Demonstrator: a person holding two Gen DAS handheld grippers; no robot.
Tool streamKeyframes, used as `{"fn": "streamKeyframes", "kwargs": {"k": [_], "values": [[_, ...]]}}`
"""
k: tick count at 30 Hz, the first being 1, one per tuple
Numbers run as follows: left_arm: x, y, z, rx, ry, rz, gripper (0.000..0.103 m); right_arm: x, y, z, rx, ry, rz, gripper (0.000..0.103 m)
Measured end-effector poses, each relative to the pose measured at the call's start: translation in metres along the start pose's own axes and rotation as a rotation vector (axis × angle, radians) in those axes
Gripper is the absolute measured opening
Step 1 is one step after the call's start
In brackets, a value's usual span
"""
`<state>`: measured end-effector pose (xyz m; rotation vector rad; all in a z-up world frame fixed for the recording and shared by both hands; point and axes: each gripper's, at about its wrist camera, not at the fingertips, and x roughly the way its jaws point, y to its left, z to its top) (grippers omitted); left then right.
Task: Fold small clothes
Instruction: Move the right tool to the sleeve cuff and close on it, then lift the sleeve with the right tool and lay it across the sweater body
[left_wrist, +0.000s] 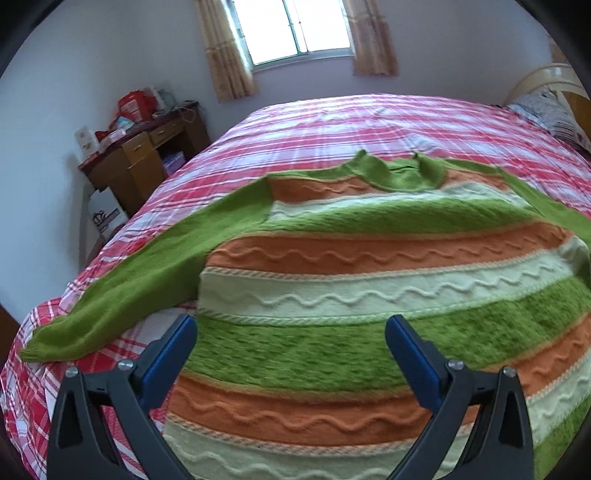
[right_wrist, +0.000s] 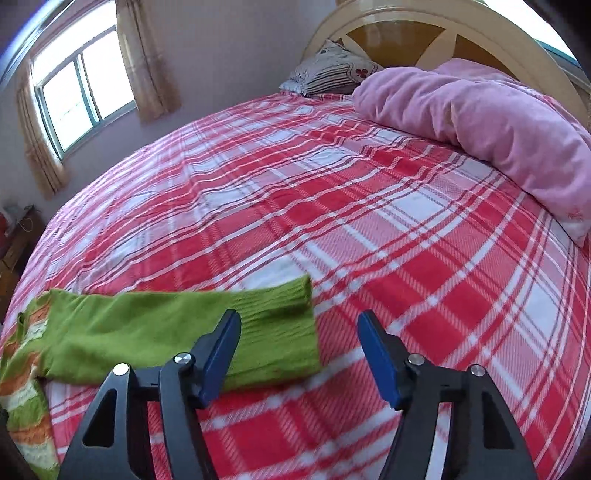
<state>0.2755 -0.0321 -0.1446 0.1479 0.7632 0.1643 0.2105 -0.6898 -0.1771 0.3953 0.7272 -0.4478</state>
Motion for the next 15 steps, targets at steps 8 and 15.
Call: {"fn": "streamKeyframes", "kwargs": {"k": [8,15], "values": [[0.012,0.000,-0.005,-0.006,0.042,-0.016,0.103,0.029,0.016,0.002,-0.042,0.064,0.004,0.043],[0.008,0.003,-0.011,-0.019,0.048,-0.059,0.103,0.016,0.030,0.002,-0.067,0.084,0.111,0.010]]}}
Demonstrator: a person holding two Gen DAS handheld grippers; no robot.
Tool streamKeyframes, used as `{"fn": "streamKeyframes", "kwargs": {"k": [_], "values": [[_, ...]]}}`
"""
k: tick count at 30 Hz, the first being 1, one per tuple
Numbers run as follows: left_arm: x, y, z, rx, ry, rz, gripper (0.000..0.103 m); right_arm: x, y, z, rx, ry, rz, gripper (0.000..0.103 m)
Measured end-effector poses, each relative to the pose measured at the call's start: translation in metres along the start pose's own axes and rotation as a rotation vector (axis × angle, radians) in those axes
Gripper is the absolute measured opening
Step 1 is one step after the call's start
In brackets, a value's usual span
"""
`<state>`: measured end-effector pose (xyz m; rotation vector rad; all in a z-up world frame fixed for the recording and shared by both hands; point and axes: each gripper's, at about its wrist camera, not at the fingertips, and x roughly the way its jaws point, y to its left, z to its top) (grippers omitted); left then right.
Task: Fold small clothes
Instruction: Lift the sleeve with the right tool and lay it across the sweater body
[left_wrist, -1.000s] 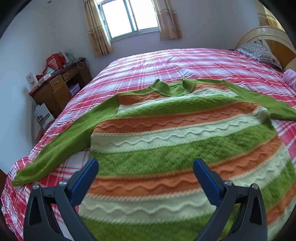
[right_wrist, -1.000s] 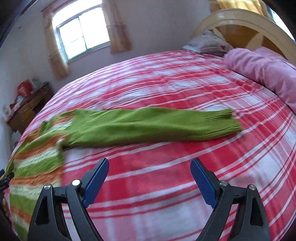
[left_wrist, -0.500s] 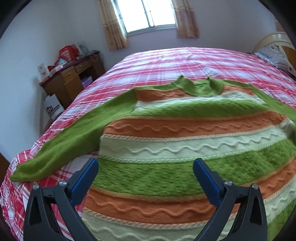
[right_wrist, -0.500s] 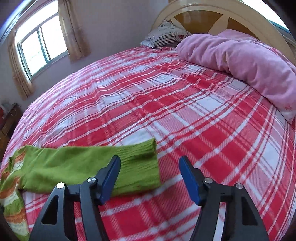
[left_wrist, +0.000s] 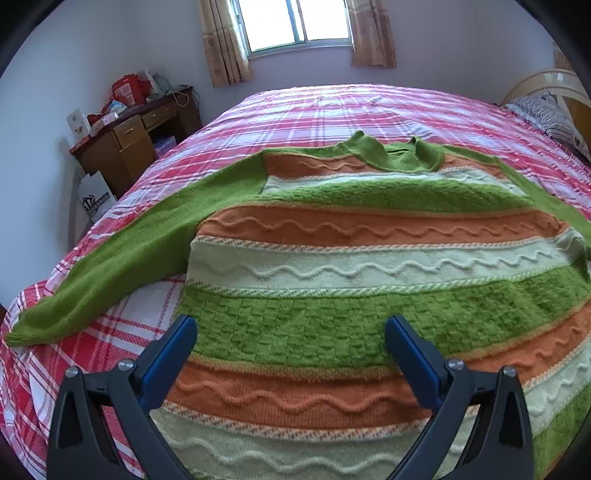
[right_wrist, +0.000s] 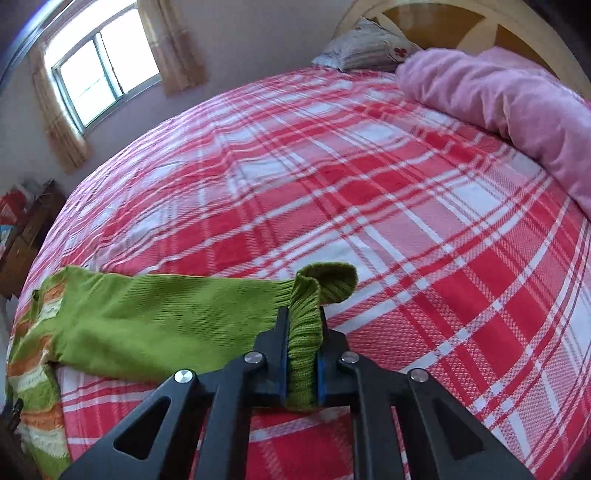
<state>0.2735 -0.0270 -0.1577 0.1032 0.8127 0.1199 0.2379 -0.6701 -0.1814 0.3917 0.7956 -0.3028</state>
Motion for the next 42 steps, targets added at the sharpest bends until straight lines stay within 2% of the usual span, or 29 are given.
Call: {"fn": "streamKeyframes", "kwargs": {"k": [5,10,14,20,27,34,42], "values": [[-0.012,0.006,0.000,-0.021,-0.022,-0.020,0.103,-0.024,0.012,0.017,0.028,-0.054,0.057,0.010],[-0.021,0.016,0.001,-0.051,-0.038,-0.040,0.103,-0.064,0.032,0.056,0.039,-0.133,0.116,0.010],[-0.024,0.022,-0.001,-0.072,-0.047,-0.052,0.103,-0.099,0.061,0.085,-0.003,-0.198,0.149,0.010],[-0.033,0.033,-0.004,-0.095,-0.059,-0.071,0.103,-0.133,0.119,0.107,-0.092,-0.257,0.201,0.010],[-0.039,0.045,-0.007,-0.118,-0.074,-0.090,0.103,-0.153,0.183,0.117,-0.186,-0.278,0.248,0.010],[-0.039,0.050,-0.015,-0.125,-0.071,-0.118,0.103,-0.173,0.270,0.117,-0.326,-0.304,0.310,0.009],[-0.040,0.058,-0.022,-0.135,-0.081,-0.125,0.103,-0.175,0.363,0.095,-0.473,-0.287,0.378,0.009]]}}
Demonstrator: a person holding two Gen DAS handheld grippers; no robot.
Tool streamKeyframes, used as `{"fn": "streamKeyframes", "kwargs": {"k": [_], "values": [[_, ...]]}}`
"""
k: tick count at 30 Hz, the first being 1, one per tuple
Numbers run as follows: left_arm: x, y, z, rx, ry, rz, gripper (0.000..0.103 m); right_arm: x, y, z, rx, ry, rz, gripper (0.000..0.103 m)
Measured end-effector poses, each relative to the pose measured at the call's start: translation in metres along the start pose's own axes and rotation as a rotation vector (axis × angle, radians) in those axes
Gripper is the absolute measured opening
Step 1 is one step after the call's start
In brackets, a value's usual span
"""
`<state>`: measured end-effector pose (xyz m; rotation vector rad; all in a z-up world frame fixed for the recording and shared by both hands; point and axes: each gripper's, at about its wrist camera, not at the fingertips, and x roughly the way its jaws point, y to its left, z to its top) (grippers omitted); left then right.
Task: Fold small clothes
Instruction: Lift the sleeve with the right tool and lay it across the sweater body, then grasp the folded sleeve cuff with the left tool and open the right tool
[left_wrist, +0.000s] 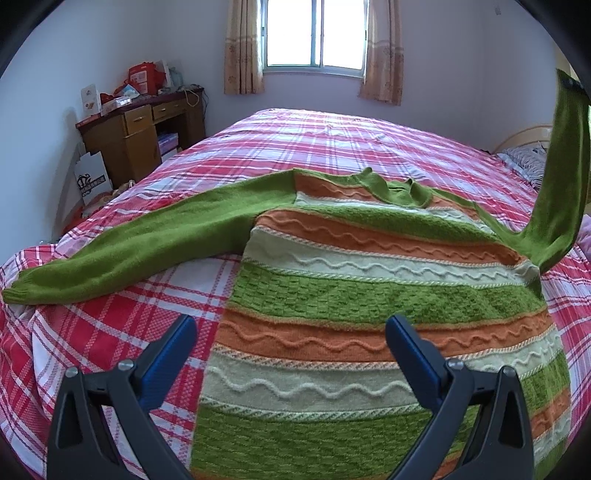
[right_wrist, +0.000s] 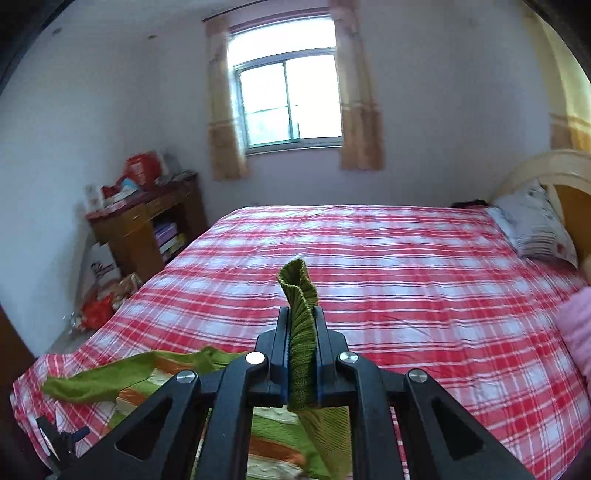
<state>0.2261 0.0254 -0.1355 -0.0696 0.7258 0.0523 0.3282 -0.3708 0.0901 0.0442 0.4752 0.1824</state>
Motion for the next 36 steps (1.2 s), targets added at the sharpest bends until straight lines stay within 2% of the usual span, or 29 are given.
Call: {"fn": "streamKeyframes", "kwargs": {"k": [7,15,20,25,27,29,30,31,34,36], "values": [[0.003,0.009,-0.005,-0.012,0.005,0.000,0.103,0.033,0.059,-0.007,-0.060,0.037,0.084,0.009],[0.003,0.014,-0.008,-0.013,0.011,-0.001,0.103,0.094,0.128,-0.040,-0.070,0.099,0.205,0.009],[0.004,0.019,-0.010,-0.011,0.019,0.018,0.103,0.148,0.171,-0.084,-0.072,0.167,0.261,0.009],[0.006,0.024,-0.013,-0.011,0.036,0.055,0.103,0.201,0.210,-0.145,-0.070,0.254,0.312,0.009],[0.007,0.028,-0.013,-0.020,0.055,0.036,0.103,0.224,0.218,-0.172,-0.059,0.327,0.360,0.010],[0.009,0.033,-0.013,-0.038,0.080,0.020,0.103,0.233,0.221,-0.188,-0.071,0.352,0.350,0.028],[0.010,0.035,-0.013,-0.042,0.092,-0.001,0.103,0.236,0.221,-0.197,-0.062,0.384,0.381,0.051],[0.011,0.037,-0.012,-0.047,0.107,-0.016,0.103,0.234,0.218,-0.201,-0.050,0.398,0.406,0.061],[0.010,0.040,-0.007,-0.044,0.119,-0.051,0.099,0.211,0.201,-0.207,-0.040,0.372,0.436,0.061],[0.007,0.039,0.004,-0.037,0.120,-0.074,0.094,0.189,0.179,-0.211,-0.028,0.357,0.408,0.061]]}}
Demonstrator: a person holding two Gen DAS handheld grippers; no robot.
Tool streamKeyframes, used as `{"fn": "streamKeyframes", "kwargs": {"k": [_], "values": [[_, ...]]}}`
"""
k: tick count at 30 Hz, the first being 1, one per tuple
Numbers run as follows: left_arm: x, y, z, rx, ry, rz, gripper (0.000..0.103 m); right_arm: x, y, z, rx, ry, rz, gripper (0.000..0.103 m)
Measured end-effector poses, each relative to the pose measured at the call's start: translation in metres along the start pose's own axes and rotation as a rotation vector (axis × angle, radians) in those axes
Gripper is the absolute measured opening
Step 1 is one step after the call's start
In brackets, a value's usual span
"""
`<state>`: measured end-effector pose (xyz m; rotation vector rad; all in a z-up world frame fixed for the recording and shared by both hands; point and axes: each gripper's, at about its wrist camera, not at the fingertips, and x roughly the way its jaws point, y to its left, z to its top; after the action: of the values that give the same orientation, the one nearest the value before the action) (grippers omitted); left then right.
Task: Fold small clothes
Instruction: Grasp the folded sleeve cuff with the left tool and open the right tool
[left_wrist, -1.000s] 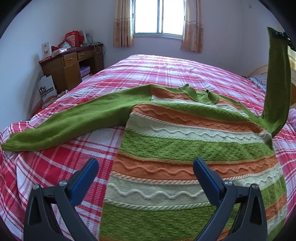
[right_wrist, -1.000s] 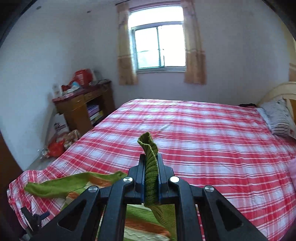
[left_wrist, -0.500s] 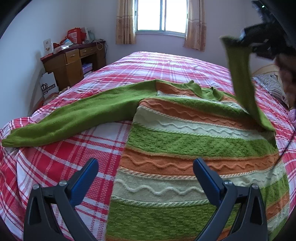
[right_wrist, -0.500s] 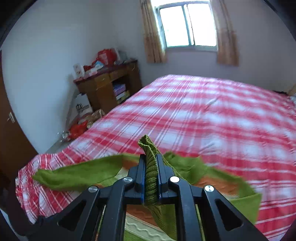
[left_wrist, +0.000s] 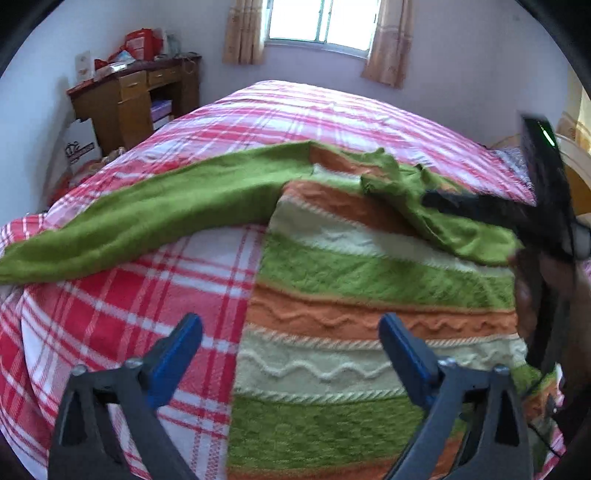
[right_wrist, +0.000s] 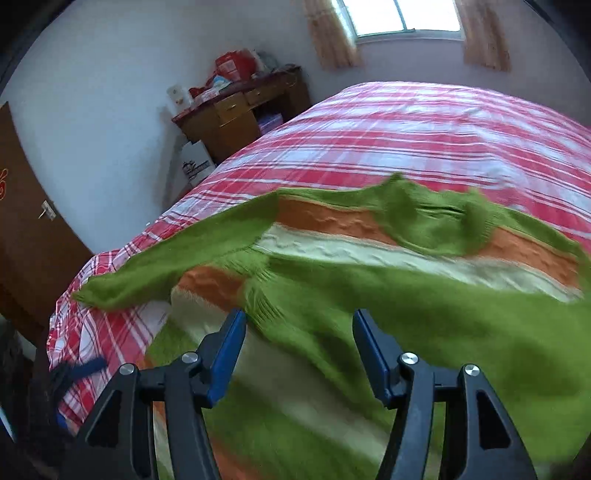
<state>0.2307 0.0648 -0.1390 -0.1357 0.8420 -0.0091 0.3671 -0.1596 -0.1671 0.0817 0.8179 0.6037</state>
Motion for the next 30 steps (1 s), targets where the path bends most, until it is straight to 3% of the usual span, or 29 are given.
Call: {"fn": "streamKeyframes", "kwargs": {"k": [6,8,14,17,19,20,21,22,30], "values": [[-0.002,-0.026,0.047,0.046,-0.015,-0.072,0.094,-0.059,-0.034,-0.040,-0.004,-0.048,-0.168,0.064],[0.010,-0.036,0.060,0.045,-0.015,-0.073,0.091,-0.067,-0.042,-0.055,0.007,-0.056,-0.186,0.065],[0.069,-0.070,0.076,0.039,0.073,-0.132,0.067,-0.057,-0.046,-0.088,-0.012,-0.019,-0.170,0.065],[0.098,-0.084,0.073,0.054,0.109,-0.094,0.055,-0.059,-0.047,-0.090,-0.009,-0.037,-0.170,0.069],[0.113,-0.085,0.072,0.031,0.114,-0.072,0.040,-0.059,-0.048,-0.091,-0.002,-0.037,-0.165,0.069],[0.108,-0.083,0.071,0.013,0.079,-0.062,0.036,-0.059,-0.049,-0.091,-0.002,-0.040,-0.163,0.069],[0.105,-0.083,0.070,0.003,0.052,-0.067,0.015,-0.059,-0.049,-0.091,0.000,-0.043,-0.161,0.069],[0.101,-0.083,0.069,0.009,0.047,-0.064,0.009,-0.060,-0.050,-0.092,0.003,-0.049,-0.158,0.069],[0.083,-0.059,0.066,0.010,0.009,-0.052,0.001,-0.064,-0.055,-0.094,0.028,-0.071,-0.137,0.069]]}}
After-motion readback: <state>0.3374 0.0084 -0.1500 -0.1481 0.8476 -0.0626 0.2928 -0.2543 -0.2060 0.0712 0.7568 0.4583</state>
